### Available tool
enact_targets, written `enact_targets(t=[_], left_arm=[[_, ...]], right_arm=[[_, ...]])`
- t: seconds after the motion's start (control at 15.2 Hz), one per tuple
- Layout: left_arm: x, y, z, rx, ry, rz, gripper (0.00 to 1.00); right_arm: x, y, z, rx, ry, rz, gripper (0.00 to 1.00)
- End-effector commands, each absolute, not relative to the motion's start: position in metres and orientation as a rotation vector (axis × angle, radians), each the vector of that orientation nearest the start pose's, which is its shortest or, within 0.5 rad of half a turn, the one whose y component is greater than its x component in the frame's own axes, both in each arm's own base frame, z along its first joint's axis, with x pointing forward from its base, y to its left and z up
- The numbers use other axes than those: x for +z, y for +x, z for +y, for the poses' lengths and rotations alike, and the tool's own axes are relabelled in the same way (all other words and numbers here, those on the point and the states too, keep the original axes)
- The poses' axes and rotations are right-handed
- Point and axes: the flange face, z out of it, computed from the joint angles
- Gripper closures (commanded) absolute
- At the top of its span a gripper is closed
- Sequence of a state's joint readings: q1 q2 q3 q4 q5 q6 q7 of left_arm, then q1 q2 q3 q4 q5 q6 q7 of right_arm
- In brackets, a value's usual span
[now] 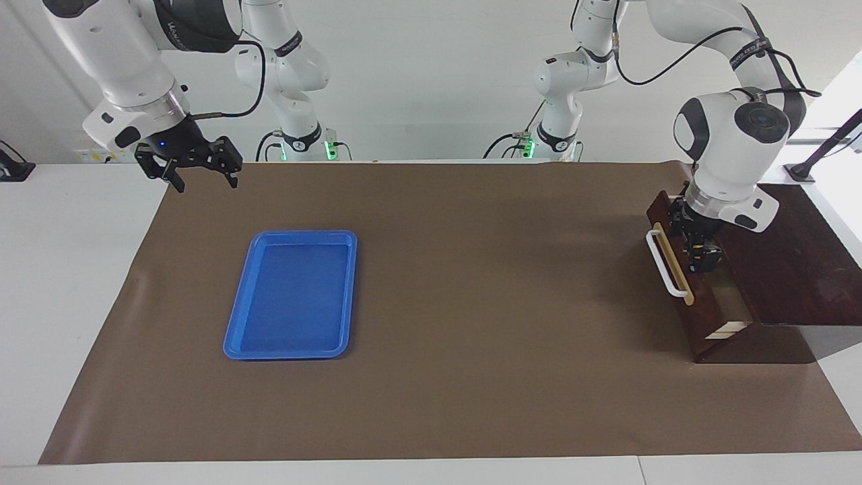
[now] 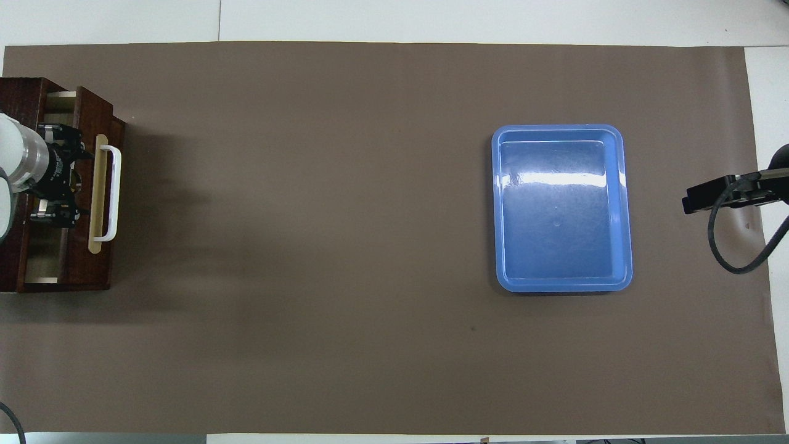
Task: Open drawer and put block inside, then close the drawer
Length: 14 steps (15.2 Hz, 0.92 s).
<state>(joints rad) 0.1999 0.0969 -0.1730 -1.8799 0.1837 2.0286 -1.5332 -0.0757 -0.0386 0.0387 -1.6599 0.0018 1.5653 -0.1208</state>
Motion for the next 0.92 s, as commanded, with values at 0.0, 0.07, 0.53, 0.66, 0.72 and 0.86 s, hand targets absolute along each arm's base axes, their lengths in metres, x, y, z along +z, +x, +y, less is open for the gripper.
enact_targets(t=[0.0,0.07,0.53,0.66,0.72,0.86], left_arm=[[0.462,0.590,0.061,-0.279,-2.300,-2.013,0.00],[0.462,0.590,0.068,-0.281,-2.308,-2.003,0.00],[0.493,0.593,0.033,-0.216,-2.475,-1.717,0.00],[0.521,0.589,0.003,-0.167,-2.614,-1.454,0.00],[0.536,0.586,-0.011,-0.141,-2.674,-1.346,0.00],[0.557,0.580,-0.034,-0.038,-2.818,-1.103,0.00]], right_arm=[[0.605,0.535,-0.023,0.090,-3.151,-0.153,0.00],[0.604,0.535,-0.022,0.092,-3.151,-0.158,0.00],[0.607,0.536,-0.028,0.075,-3.151,-0.145,0.00],[0.607,0.537,-0.028,0.068,-3.151,-0.143,0.00],[0.607,0.537,-0.028,0.068,-3.150,-0.138,0.00],[0.607,0.537,-0.028,0.068,-3.150,-0.141,0.00]])
